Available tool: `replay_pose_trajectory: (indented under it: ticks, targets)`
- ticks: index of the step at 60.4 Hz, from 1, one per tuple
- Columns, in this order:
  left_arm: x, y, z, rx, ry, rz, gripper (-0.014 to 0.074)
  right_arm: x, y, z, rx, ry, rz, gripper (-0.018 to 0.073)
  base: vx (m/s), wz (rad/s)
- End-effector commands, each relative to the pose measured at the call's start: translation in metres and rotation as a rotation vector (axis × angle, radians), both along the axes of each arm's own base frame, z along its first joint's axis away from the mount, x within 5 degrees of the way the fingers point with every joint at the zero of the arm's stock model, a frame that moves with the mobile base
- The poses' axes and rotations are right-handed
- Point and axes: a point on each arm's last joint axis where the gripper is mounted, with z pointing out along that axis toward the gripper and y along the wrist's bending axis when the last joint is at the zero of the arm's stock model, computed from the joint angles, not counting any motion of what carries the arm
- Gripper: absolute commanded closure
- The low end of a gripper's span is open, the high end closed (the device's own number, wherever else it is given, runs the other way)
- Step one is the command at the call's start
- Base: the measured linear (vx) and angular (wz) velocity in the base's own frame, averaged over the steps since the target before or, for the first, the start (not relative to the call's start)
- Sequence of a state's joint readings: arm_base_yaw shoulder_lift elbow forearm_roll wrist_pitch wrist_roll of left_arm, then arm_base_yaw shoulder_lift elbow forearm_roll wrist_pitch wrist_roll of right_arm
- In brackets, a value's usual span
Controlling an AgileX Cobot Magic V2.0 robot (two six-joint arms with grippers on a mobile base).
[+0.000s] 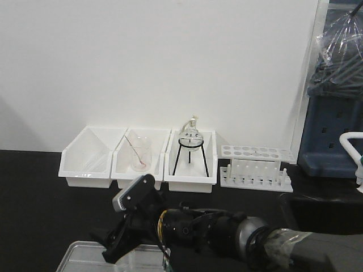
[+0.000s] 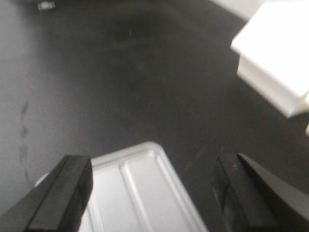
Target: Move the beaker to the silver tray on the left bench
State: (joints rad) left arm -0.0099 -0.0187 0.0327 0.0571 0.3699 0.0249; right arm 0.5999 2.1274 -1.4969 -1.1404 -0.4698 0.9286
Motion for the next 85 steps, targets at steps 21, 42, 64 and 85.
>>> replay_pose_trajectory:
  ticks: [21, 42, 64, 85]
  targets:
    - [0.002, -0.001, 0.000, -0.004, -0.063, -0.009, 0.0595, -0.050, -0.036, 0.180, 0.273, -0.270, -0.008, 0.0099, 0.00, 0.00]
    - [0.002, -0.001, 0.000, -0.004, -0.063, -0.009, 0.0595, -0.057, -0.041, 0.192, 0.290, -0.294, -0.006, 0.0174, 0.00, 0.00]
    - [0.002, -0.001, 0.000, -0.004, -0.063, -0.009, 0.0595, -0.079, -0.071, 0.212, 0.296, -0.296, -0.127, 0.0355, 0.00, 0.00]
    - [0.002, -0.001, 0.000, -0.004, -0.063, -0.009, 0.0595, -0.182, -0.192, 0.197, 0.039, -0.218, -0.540, 0.0576, 0.00, 0.00]
